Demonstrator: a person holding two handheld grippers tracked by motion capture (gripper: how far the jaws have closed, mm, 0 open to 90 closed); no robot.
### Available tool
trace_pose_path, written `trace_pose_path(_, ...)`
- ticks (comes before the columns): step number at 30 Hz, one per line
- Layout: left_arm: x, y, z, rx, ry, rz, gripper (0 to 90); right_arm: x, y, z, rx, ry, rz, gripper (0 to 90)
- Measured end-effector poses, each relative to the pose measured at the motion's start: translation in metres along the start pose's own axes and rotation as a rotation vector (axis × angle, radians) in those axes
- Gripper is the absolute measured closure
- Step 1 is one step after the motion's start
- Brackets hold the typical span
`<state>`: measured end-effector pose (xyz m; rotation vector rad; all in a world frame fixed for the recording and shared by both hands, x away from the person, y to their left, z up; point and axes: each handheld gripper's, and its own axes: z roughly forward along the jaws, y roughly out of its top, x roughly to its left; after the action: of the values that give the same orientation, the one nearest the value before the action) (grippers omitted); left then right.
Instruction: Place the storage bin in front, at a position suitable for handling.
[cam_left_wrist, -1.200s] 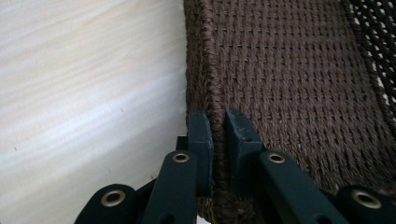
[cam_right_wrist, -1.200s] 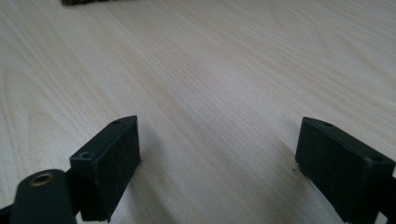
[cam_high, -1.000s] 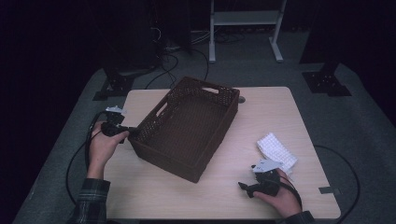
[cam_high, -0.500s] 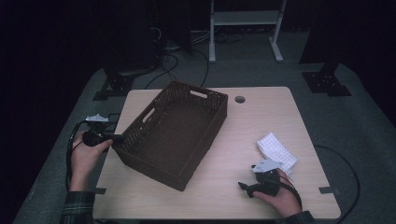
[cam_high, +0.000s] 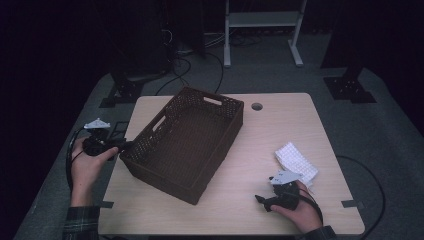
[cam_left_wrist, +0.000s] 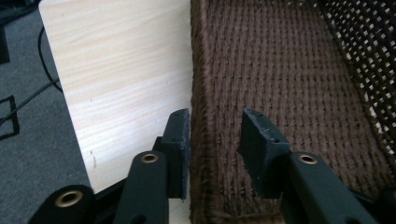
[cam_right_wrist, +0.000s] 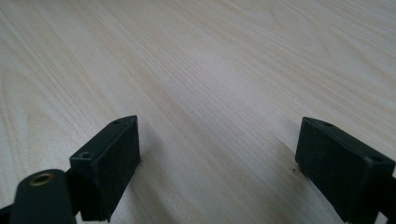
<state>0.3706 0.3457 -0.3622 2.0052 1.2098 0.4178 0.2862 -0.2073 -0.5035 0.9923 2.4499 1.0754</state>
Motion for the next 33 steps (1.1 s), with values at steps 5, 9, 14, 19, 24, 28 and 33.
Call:
trace_pose_path(5, -0.013, 0.008, -0.008, -0.027, 0.004, 0.008, 56.9, 0.0, 0.0, 0.0, 0.0, 0.0, 0.0, 12.9)
trace_pose_path(9, -0.025, 0.014, -0.005, -0.03, -0.029, 0.027, 54.2, 0.0, 0.0, 0.0, 0.001, 0.0, 0.001, 13.0)
trace_pose_path(14, -0.038, 0.019, 0.003, -0.016, -0.053, 0.056, 53.8, 0.0, 0.0, 0.0, 0.001, 0.0, 0.0, 13.0)
trace_pose_path(19, -0.056, 0.027, 0.015, -0.006, -0.102, 0.093, 51.5, 0.0, 0.0, 0.0, 0.002, -0.003, -0.001, 13.0)
trace_pose_path(24, -0.08, 0.033, 0.034, 0.019, -0.173, 0.145, 51.4, 0.0, 0.0, 0.0, 0.002, -0.003, 0.0, 13.0)
trace_pose_path(28, -0.091, 0.035, 0.04, 0.026, -0.195, 0.164, 51.5, 0.0, 0.0, 0.0, 0.001, -0.003, 0.0, 13.0)
trace_pose_path(33, -0.106, 0.038, 0.048, 0.014, -0.195, 0.174, 48.5, 0.0, 0.0, 0.0, 0.001, -0.003, -0.002, 12.9)
